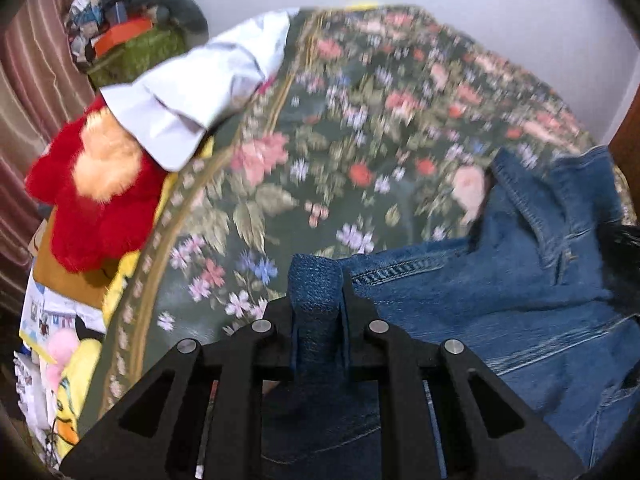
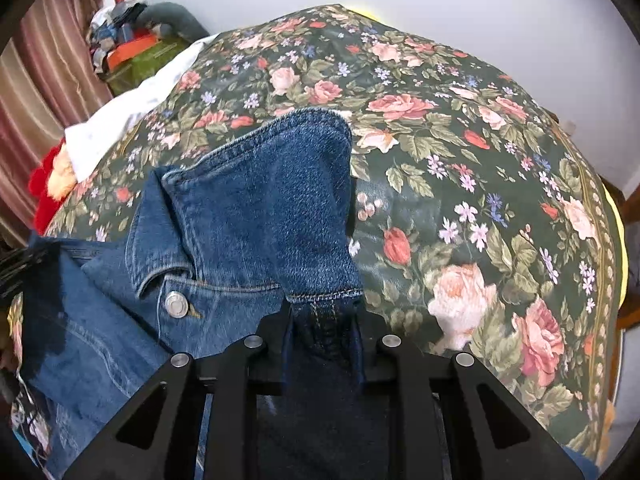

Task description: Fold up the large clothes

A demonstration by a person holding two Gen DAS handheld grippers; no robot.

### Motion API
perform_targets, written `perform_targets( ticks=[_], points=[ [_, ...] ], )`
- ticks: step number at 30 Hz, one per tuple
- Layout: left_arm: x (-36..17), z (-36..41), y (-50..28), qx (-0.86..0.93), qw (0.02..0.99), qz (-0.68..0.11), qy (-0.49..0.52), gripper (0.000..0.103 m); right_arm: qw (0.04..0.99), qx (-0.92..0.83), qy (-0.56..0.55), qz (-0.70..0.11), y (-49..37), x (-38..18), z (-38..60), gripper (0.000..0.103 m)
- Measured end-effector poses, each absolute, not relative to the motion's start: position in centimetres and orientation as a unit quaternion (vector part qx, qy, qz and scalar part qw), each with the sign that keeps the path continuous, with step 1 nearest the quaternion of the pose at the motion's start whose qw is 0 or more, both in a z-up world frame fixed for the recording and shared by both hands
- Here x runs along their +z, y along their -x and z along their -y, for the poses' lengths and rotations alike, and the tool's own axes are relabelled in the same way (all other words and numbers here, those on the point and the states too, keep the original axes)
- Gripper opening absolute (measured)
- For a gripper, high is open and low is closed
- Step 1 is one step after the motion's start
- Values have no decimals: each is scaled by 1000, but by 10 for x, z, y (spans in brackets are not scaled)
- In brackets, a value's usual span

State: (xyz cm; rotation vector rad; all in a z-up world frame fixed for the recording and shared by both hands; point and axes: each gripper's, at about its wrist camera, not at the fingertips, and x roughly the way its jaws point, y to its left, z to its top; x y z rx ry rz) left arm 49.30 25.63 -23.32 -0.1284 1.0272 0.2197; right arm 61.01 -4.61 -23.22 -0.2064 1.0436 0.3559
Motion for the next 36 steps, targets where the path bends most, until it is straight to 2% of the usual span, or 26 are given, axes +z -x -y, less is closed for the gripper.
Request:
perform_targets(
  ticks=[1,2,3,5,9,13,17,24,30,36],
  points=[
    [-237,-257,-494,108,859,-496,67,17,842,164,115,-501,-608,-233,45,31],
    [-239,-258,-494,109,857,-498,73,17,835,155,138,-509,-606,-235,45,44],
    [-241,-258,-493,109,857,-498,77,19,834,138,161,-509,-601,-235,46,63],
    [-237,-260,-490,115,856,-499,76,26,841,105,192,-495,-592,-231,54,85],
    [-222,-252,-479,117,851,-510,40,32,840,87,203,-496,-571,-221,74,86],
    [-188,-241,-464,109,859,-499,13,33,850,84,174,-490,-548,-190,99,86],
    [-142,-224,-444,96,881,-463,6,54,871,91,112,-470,-518,-138,130,87],
    [-84,-164,-413,35,907,-420,-14,69,892,102,44,-438,-461,-72,175,92],
    [-74,-97,-397,-30,907,-418,-32,75,903,95,9,-418,-404,-55,224,95],
    [-95,-28,-388,-86,895,-434,-52,75,899,60,-34,-432,-357,-79,286,95]
  ],
)
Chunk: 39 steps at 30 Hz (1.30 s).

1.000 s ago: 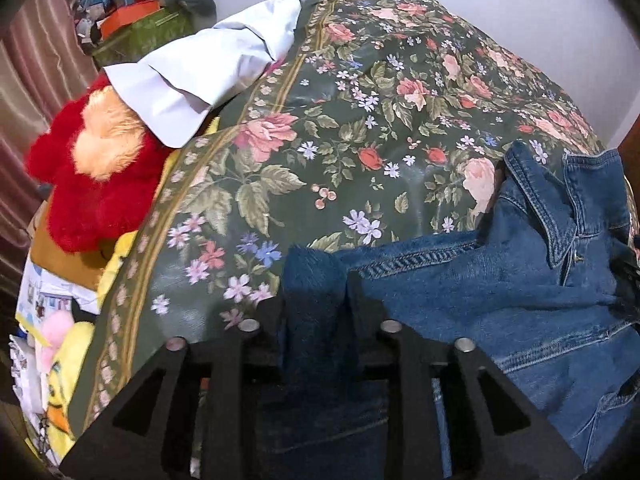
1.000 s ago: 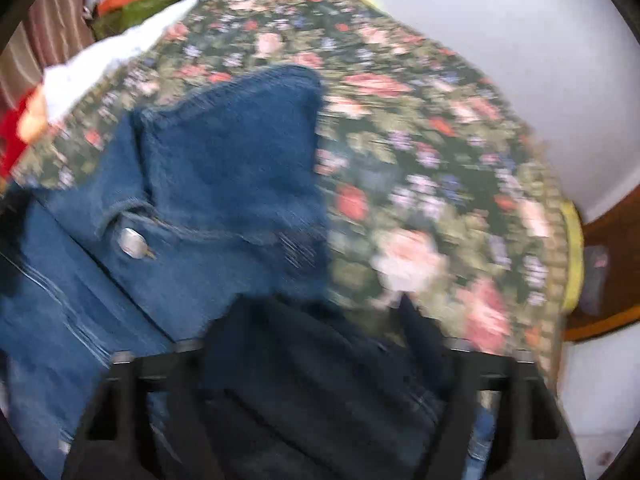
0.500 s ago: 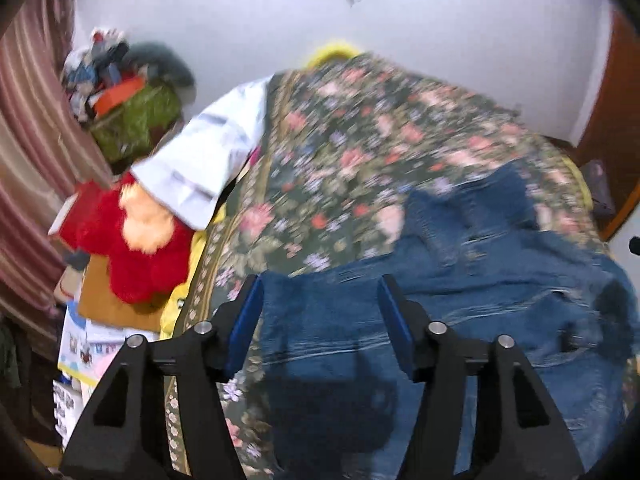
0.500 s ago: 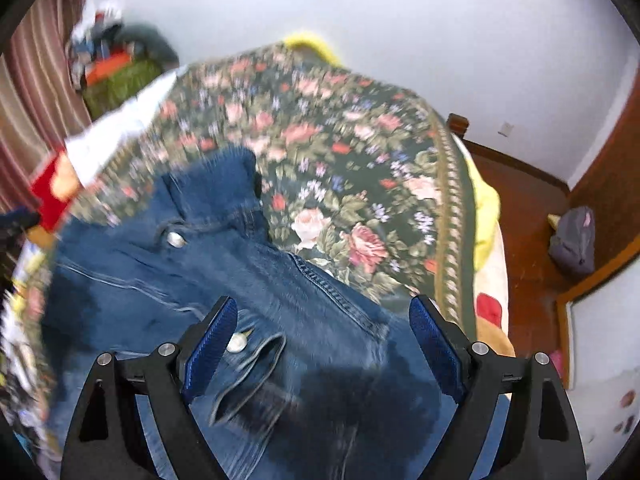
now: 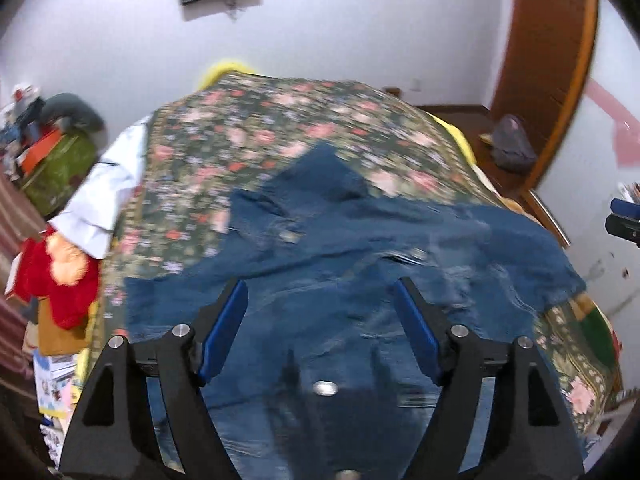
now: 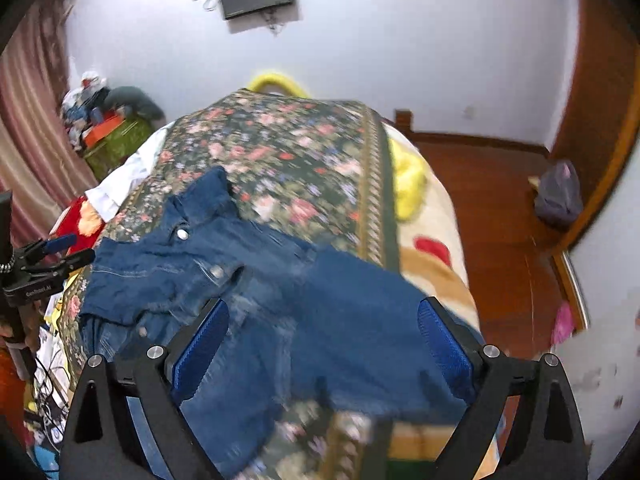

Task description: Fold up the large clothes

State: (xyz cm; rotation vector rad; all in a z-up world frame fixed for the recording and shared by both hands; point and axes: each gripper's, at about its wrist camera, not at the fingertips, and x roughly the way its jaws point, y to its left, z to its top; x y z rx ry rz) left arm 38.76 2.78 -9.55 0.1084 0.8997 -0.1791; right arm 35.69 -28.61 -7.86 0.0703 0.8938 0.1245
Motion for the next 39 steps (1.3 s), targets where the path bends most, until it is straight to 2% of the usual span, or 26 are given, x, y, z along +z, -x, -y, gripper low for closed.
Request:
perform_targets(
  ticks=[11,16,23,28,30,31,32,33,34,36,39],
  points=[
    [-183,56,-395,-135,841,-522,-53,75,821,-27,-238,-519,-292,-195,411,95],
    [-213,75,-399,-136,820,-553,-57,75,786,-27,-324,-525,-293,-229,441,95],
    [-222,75,-401,-141,815,-560,-51,75,756,-48,-406,-511,-316,-264,468,94],
    [-224,74,-402,-143,813,-562,-37,76,756,-83,-415,-498,-338,-273,477,79],
    [-222,74,-402,-143,814,-562,-39,76,761,-101,-415,-488,-344,-274,482,60],
    [-222,74,-402,-142,815,-561,-39,76,765,-107,-413,-483,-347,-274,483,54],
    [-220,73,-401,-141,815,-560,-40,76,772,-112,-407,-475,-350,-273,484,42],
    [-219,72,-401,-137,817,-559,-40,76,775,-114,-403,-473,-352,-271,484,37],
    [-216,70,-400,-132,820,-555,-40,76,779,-115,-397,-471,-354,-269,485,35],
    [-211,65,-400,-130,824,-550,-33,76,795,-117,-382,-457,-356,-259,482,25],
    [-195,52,-395,-136,833,-537,-5,76,831,-115,-340,-425,-361,-232,469,20]
  ],
)
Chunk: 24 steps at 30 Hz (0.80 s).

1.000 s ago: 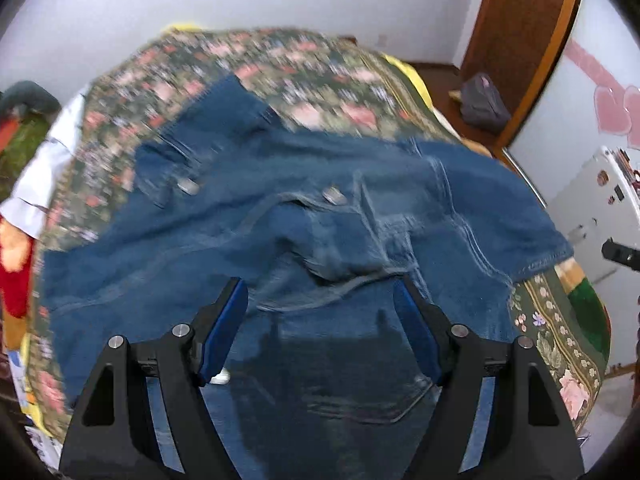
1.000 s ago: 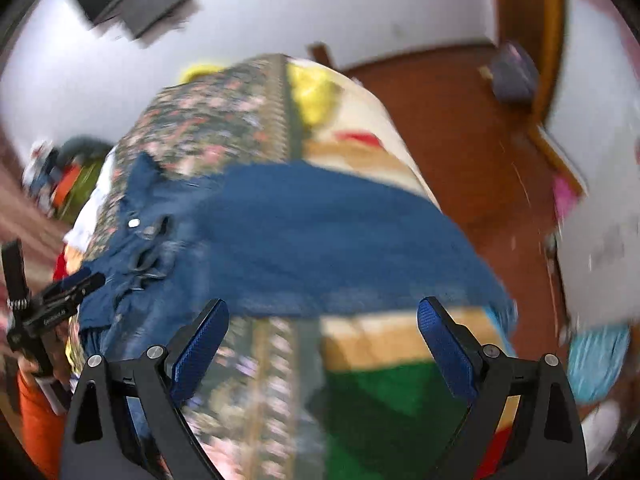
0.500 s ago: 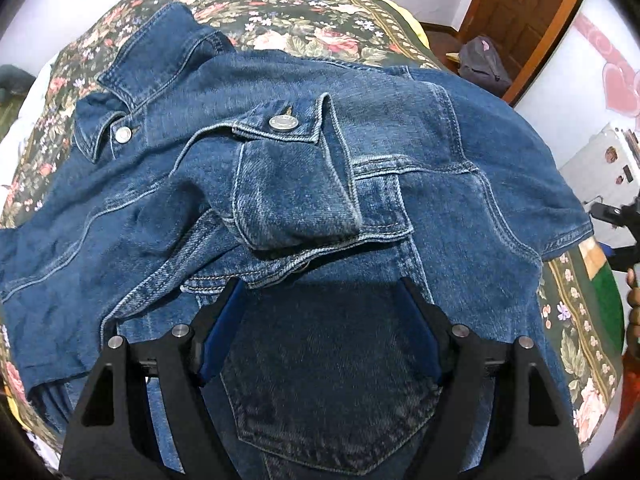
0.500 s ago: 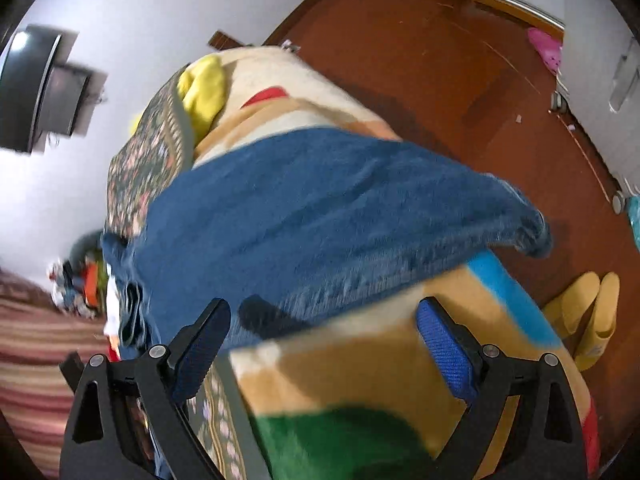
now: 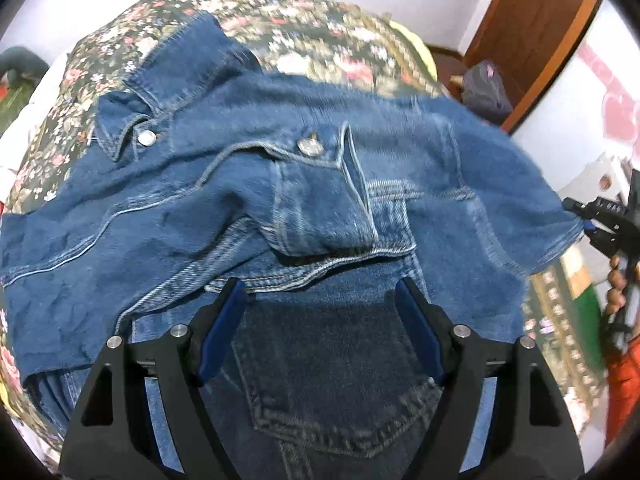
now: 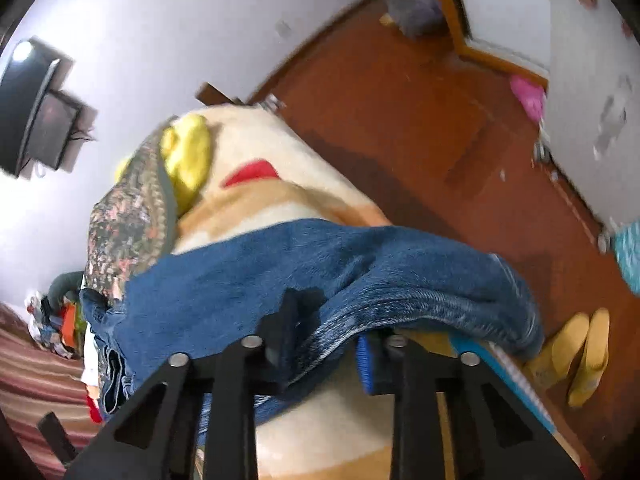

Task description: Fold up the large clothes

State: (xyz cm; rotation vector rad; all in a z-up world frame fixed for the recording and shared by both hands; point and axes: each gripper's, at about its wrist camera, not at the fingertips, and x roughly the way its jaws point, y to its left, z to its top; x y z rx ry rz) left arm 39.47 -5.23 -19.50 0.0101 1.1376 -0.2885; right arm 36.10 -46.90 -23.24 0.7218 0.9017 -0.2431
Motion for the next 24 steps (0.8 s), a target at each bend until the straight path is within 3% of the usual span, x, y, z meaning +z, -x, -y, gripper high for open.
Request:
perform_targets(
  ticks=[9,19,24],
  points=[
    [-144,-3,-409,-73,885,-460,-1,77,908,-44,-262,-324,-377,-125,420,13],
    [-228,-24,-469,-36,819,-569,68,76,930,65,-213,-294,-402,-57,321,13],
    [-224,-9,-458,-50,835,-549,8,76,926,115,-191,-305,-425,-46,261,13]
  ],
)
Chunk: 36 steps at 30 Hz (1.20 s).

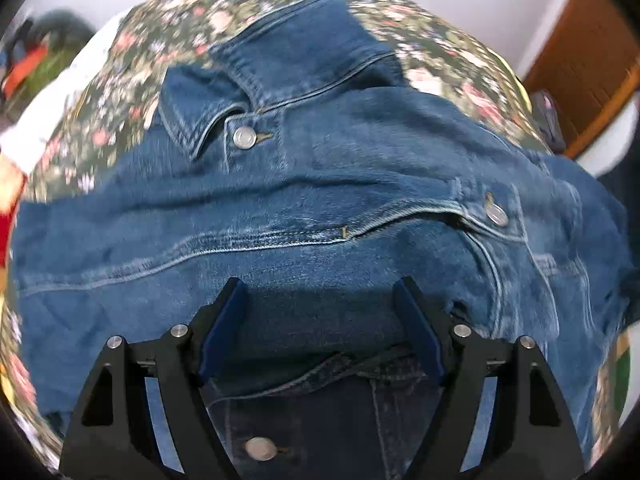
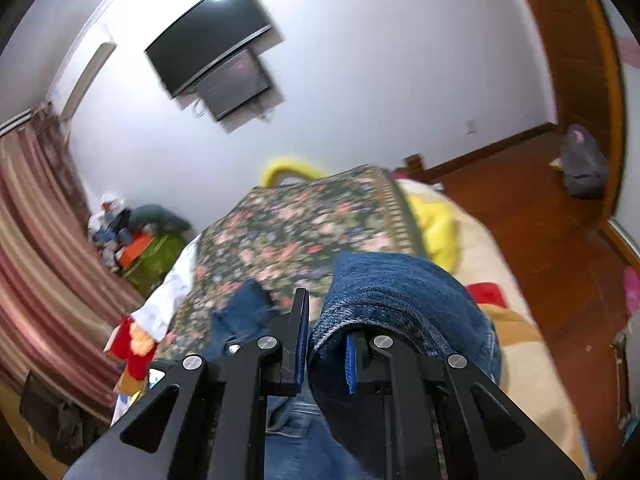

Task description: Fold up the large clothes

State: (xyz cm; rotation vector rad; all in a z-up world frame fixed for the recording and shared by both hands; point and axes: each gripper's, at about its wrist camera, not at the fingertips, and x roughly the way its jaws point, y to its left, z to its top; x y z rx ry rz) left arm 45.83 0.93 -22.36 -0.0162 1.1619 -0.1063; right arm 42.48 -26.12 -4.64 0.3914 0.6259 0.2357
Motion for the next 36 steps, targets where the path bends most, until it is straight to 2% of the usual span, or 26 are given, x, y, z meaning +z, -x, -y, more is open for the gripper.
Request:
perform_targets(
  ticks=[9,17,23,29,36],
  points=[
    [-170,-79,-417,-59,869,-489,54,76,906,192,-126,-355,-457,-70,139,13],
    [-171,-134,-373,-16,875,-481,55,76,855,226,-66,-462,-457,-158,60,13],
    [-177,-133,-356,-14,875,-482,29,76,825,210,-34,-523,-453,-202,50,14],
    [-172,-116,-352,-25,878,-477,18,76,785,212,11,-582,-452,-214,48,16],
    [-146,-92,-348,-41,888,-457,8,76,745,249,-64,-616,-437,-197,81,16]
  ],
)
